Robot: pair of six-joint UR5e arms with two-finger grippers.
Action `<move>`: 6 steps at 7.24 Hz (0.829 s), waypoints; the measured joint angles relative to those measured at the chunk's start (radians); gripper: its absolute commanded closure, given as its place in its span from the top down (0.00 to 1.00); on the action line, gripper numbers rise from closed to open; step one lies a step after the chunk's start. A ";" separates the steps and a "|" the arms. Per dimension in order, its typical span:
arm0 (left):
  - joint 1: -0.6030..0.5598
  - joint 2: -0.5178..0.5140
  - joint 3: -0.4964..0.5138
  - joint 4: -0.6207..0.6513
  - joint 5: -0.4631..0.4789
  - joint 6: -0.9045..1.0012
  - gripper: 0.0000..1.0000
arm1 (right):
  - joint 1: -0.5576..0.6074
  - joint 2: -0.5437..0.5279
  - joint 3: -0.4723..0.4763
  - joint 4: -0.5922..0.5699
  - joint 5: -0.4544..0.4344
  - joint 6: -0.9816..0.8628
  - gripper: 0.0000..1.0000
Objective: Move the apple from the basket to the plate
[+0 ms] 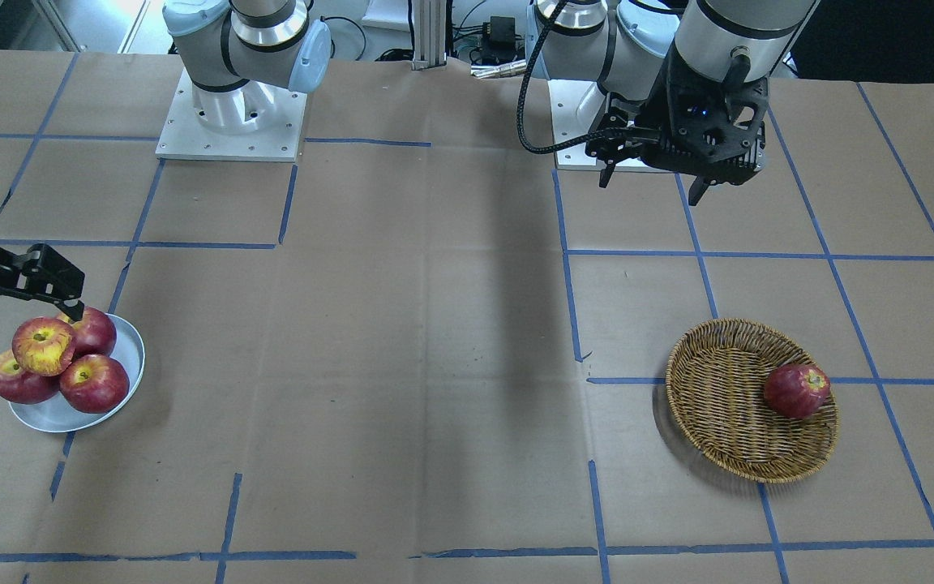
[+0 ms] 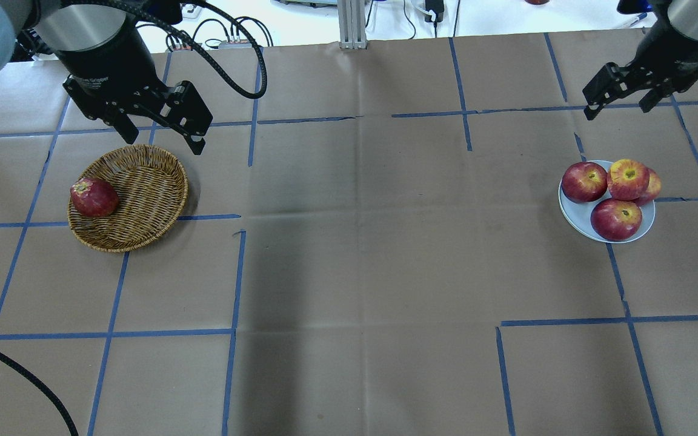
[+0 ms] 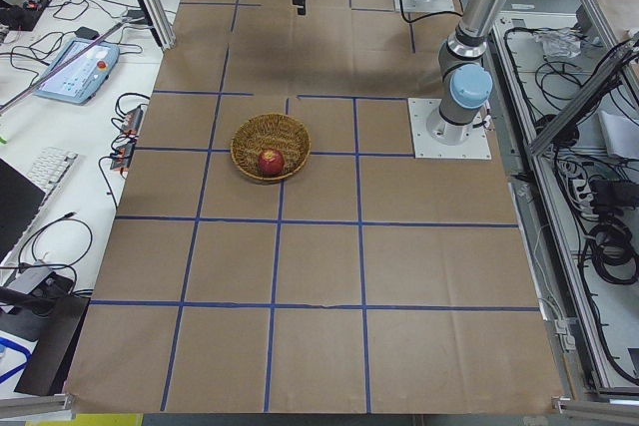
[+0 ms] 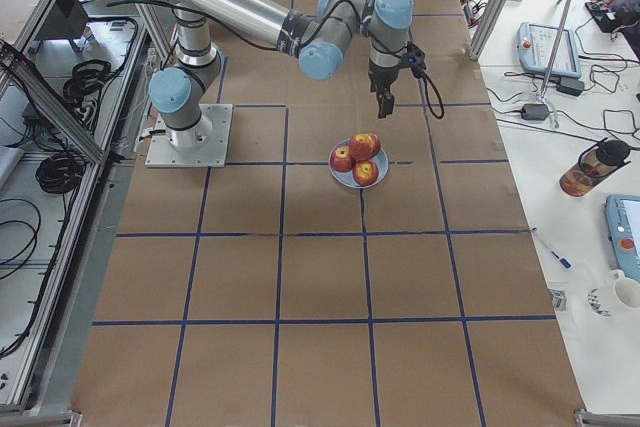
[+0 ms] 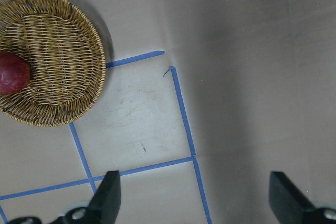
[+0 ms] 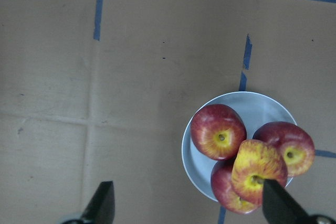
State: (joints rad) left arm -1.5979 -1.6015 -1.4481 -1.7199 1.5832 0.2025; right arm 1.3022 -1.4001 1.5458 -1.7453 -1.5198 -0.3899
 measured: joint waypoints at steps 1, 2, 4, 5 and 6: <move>0.000 0.000 0.000 -0.001 0.000 0.000 0.99 | 0.061 -0.026 -0.011 0.033 -0.003 0.096 1.00; 0.001 0.000 0.000 -0.001 0.000 0.000 0.99 | 0.127 -0.054 -0.013 0.066 -0.006 0.209 1.00; 0.001 0.000 0.000 -0.001 0.001 0.000 0.99 | 0.237 -0.083 -0.008 0.090 -0.039 0.374 1.00; 0.001 0.000 0.000 -0.001 0.001 0.000 0.99 | 0.259 -0.086 -0.005 0.092 -0.061 0.404 1.00; 0.001 0.001 0.000 -0.001 0.001 0.000 0.99 | 0.263 -0.090 -0.002 0.095 -0.070 0.412 1.00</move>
State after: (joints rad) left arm -1.5969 -1.6009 -1.4481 -1.7211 1.5846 0.2025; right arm 1.5654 -1.4905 1.5434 -1.6501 -1.5895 0.0218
